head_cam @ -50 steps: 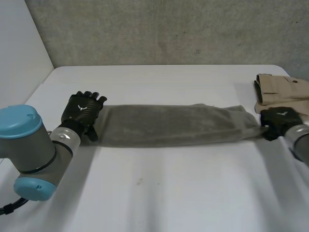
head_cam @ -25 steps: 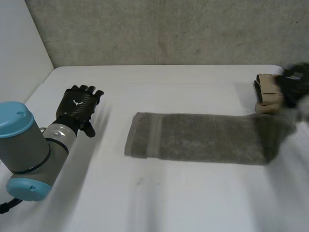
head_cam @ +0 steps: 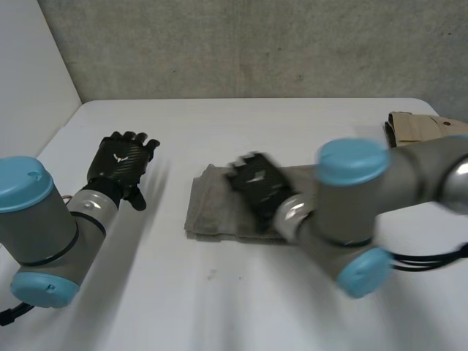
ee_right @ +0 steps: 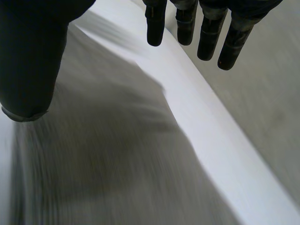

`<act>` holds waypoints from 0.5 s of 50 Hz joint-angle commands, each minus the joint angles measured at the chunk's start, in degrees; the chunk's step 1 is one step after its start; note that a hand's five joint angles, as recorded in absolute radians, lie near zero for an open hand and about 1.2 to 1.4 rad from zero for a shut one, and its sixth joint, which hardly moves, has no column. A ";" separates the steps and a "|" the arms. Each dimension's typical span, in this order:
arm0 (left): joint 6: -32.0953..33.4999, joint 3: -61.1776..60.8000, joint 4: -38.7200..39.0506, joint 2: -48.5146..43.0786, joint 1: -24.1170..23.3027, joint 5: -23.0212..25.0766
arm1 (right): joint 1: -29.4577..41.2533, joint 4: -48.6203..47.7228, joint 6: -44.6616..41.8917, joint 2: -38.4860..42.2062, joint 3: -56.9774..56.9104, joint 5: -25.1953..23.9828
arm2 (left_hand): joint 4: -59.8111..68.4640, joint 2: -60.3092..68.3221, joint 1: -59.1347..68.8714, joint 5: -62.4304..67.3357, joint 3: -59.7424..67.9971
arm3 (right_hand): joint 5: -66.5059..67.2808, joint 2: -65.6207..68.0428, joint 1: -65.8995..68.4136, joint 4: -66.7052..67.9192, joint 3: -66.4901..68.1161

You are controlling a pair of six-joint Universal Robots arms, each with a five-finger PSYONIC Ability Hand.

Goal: Fold the laundry.

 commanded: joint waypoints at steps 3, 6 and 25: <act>0.00 0.22 0.10 -0.41 -0.28 0.00 | -16.70 3.57 7.59 -9.65 17.26 0.00 | -1.71 -1.77 -1.70 -3.04 -2.24 | -4.05 -2.77 -1.67 -3.54 -2.14; 0.00 0.22 0.01 -0.50 -0.72 0.00 | -18.82 3.22 5.58 -9.30 20.00 0.26 | -1.71 -1.77 -1.70 -3.04 -2.24 | 20.84 22.12 23.22 21.35 22.76; -0.18 0.66 -0.34 3.19 -1.86 -0.26 | 2.17 -3.11 0.82 -4.56 -0.91 2.55 | -1.71 -1.77 -1.70 -3.04 -2.24 | 65.95 67.23 68.33 66.46 67.86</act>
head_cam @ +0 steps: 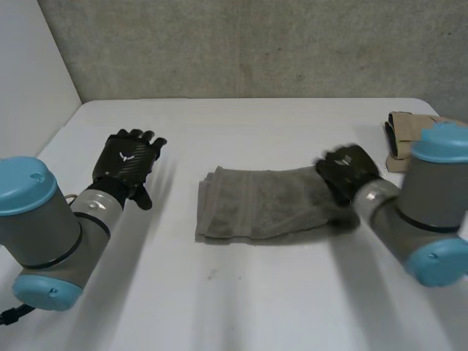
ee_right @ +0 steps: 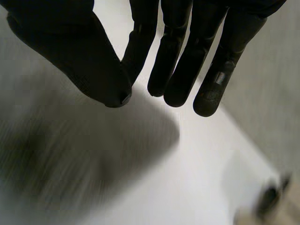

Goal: Fold the laundry.

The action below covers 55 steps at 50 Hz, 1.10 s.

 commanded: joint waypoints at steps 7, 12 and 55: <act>-3.86 3.79 -0.53 1.80 -2.21 0.04 | 19.05 3.77 0.54 11.88 -15.67 -5.13 | -1.71 -1.77 -1.70 -3.04 -2.24 | -25.69 -25.74 -15.90 -26.84 -26.46; -7.99 7.39 -3.86 0.75 -4.40 0.21 | 18.09 8.53 2.91 12.16 -17.18 -1.19 | -1.71 -1.77 -1.70 -3.04 -2.24 | -56.94 -56.99 -47.15 -58.09 -57.71; -10.81 6.08 -6.33 -2.68 -6.60 0.30 | -14.43 -7.72 10.75 -0.41 17.98 -7.69 | -1.71 -1.77 -1.70 -3.04 -2.24 | 13.06 13.01 22.85 11.91 12.29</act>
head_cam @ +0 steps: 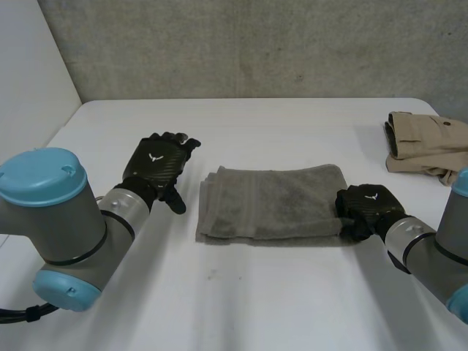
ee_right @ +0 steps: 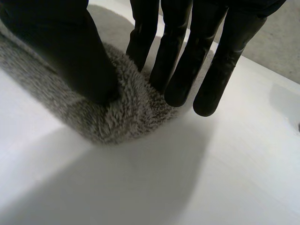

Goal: Fold the laundry.

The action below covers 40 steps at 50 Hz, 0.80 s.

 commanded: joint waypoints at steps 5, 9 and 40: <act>0.00 -0.46 0.10 0.27 0.22 0.03 | -0.46 0.01 -6.21 1.41 -1.73 4.87 | -1.71 -1.77 -1.70 -3.04 -2.24 | 17.00 14.92 26.47 15.16 14.95; 0.00 -0.55 0.10 0.62 0.58 0.03 | -0.02 0.01 -8.85 0.79 -2.43 5.49 | -1.71 -1.77 -1.70 -3.04 -2.24 | 17.00 14.92 26.47 15.16 14.95; -9.06 8.06 -1.30 1.95 0.05 -1.47 | 31.45 10.38 -13.09 8.27 -28.36 3.54 | -1.71 -1.77 -1.70 -3.04 -2.24 | -53.00 -55.08 -43.53 -54.84 -55.05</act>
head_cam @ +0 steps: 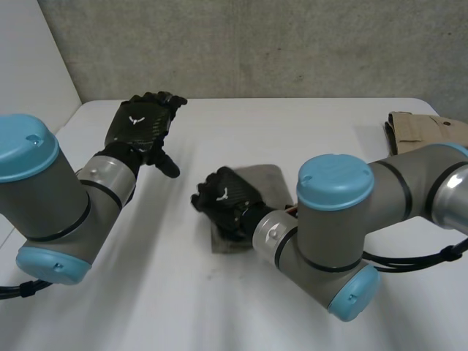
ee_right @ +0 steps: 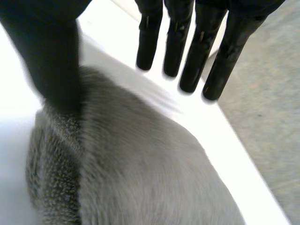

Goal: Fold the laundry.

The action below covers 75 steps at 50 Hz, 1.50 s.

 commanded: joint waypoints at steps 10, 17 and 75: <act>-3.85 14.30 -11.68 -12.45 -9.34 -0.43 | -11.11 6.73 30.30 -5.86 -3.27 6.18 | -1.49 -1.56 -1.49 -2.82 -2.02 | -28.29 -25.78 -19.85 -27.86 -27.56; -5.70 20.63 -18.97 -21.06 -11.71 -3.67 | -11.81 14.64 30.40 3.00 -9.85 6.17 | -1.32 -1.39 -1.32 -2.65 -1.85 | -28.29 -25.78 -19.85 -27.86 -27.56; -5.26 23.71 -32.25 0.99 -5.39 15.22 | -5.22 -16.64 16.78 -4.10 21.78 13.47 | -1.32 -1.39 -1.32 -2.65 -1.85 | -28.29 -25.78 -19.85 -27.86 -27.56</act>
